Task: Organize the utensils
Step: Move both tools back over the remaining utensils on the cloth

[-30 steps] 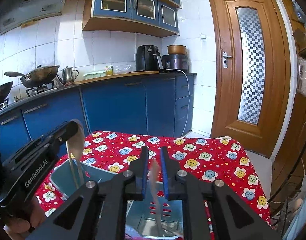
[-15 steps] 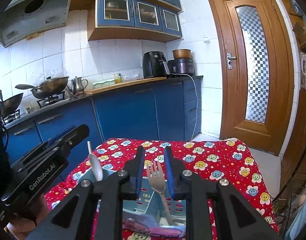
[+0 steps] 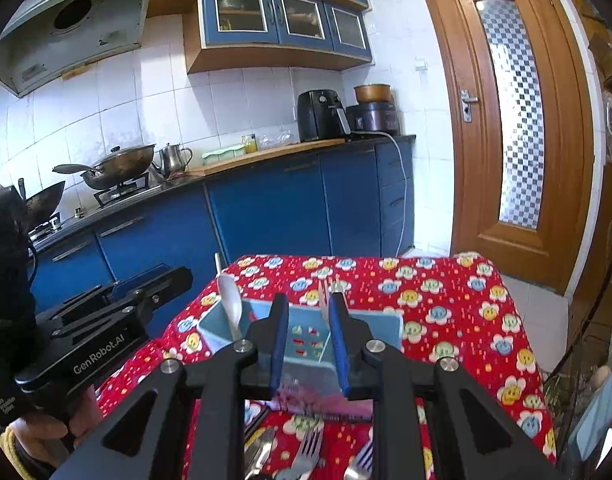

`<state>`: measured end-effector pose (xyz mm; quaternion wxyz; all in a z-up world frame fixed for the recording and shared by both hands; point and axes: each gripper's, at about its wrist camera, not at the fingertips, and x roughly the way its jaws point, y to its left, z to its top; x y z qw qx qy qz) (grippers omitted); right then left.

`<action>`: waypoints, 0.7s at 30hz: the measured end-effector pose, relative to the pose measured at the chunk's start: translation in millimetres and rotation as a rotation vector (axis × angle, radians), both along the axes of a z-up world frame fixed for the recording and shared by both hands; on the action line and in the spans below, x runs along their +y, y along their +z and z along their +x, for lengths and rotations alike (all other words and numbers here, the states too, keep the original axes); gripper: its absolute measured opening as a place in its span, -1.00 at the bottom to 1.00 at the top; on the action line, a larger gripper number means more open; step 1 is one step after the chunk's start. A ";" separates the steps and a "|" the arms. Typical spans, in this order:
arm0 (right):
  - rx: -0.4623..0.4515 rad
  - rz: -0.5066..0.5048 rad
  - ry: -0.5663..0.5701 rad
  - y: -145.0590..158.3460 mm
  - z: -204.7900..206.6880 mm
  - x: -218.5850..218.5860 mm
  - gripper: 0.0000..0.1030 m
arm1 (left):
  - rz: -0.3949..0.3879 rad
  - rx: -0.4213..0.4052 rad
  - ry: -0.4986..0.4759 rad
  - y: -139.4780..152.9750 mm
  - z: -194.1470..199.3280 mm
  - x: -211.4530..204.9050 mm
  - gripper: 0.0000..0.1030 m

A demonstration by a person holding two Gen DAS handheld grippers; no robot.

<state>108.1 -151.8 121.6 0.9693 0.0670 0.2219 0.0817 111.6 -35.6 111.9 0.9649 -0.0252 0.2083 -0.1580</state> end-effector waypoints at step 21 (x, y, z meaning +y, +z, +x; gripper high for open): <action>0.172 0.064 -0.019 -49.7 -49.9 -21.9 -0.36 | 0.104 0.316 -0.077 -60.6 -24.1 6.0 -0.48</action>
